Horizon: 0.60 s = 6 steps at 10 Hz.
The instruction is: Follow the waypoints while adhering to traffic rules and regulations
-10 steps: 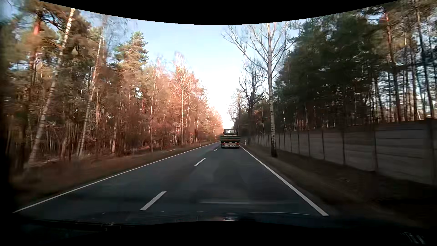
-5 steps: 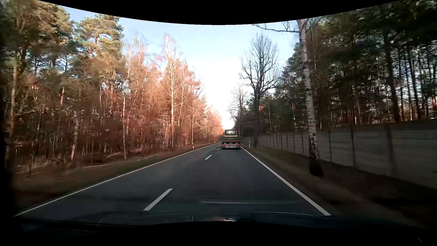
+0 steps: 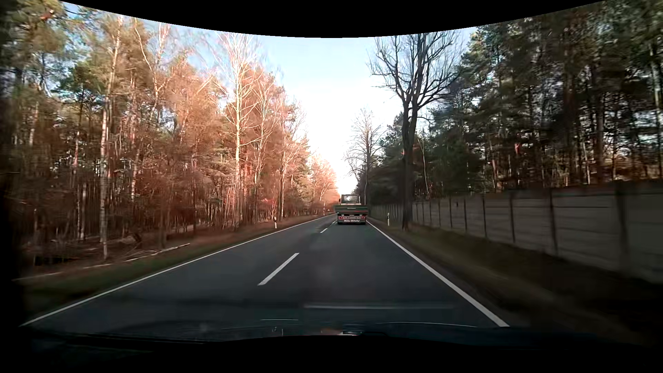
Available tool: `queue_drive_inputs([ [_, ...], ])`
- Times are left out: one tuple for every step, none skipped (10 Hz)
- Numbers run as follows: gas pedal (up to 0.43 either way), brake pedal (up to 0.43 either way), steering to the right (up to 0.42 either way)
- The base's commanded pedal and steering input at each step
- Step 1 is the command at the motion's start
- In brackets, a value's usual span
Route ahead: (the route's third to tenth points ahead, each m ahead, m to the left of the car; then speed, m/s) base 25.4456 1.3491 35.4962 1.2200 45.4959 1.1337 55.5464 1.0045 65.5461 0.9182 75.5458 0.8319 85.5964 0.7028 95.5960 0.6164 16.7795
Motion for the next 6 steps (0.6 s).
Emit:
queue_drive_inputs([
  [0.11, 0.0, -0.002],
  [0.11, 0.0, -0.002],
  [0.11, 0.0, -0.002],
  [0.11, 0.0, -0.002],
  [0.11, 0.0, -0.002],
  [0.11, 0.0, -0.002],
])
